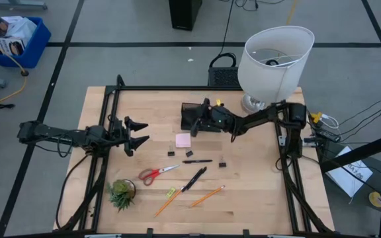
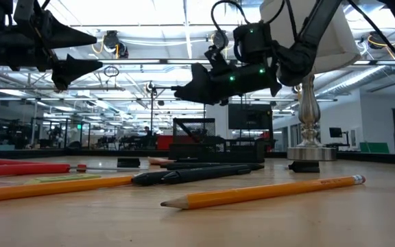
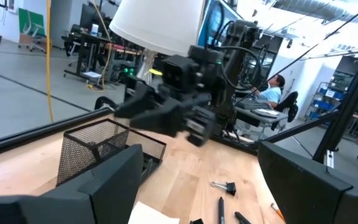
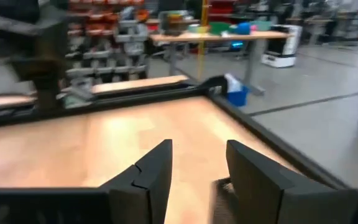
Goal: Pick and place office supplies into organizer
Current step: Put the top black ball pen into the desk organizer
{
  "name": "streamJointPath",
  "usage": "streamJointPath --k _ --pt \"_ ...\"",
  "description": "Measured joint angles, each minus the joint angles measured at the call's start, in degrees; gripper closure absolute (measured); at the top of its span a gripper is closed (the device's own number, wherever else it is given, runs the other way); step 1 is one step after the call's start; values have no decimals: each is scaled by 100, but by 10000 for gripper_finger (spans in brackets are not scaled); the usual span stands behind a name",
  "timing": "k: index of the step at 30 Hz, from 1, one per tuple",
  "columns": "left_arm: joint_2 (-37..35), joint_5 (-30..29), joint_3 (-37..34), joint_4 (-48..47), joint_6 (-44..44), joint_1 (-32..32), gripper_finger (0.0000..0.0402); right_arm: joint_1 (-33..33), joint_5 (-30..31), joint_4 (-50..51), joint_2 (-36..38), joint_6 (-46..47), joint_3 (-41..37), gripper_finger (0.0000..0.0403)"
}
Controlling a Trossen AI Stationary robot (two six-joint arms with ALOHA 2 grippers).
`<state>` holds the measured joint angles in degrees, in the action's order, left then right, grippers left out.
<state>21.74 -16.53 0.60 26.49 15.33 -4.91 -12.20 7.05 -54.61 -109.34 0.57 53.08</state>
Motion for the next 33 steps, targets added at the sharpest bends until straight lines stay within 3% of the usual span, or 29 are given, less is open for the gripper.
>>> streamJointPath --k 20,33 --pt "2 -2 0 -102 -15 -2 78 1542 -123 225 145 495 -1 271" --pt "2 -1 0 -93 7 -2 78 2319 -118 1727 620 1050 -2 288"
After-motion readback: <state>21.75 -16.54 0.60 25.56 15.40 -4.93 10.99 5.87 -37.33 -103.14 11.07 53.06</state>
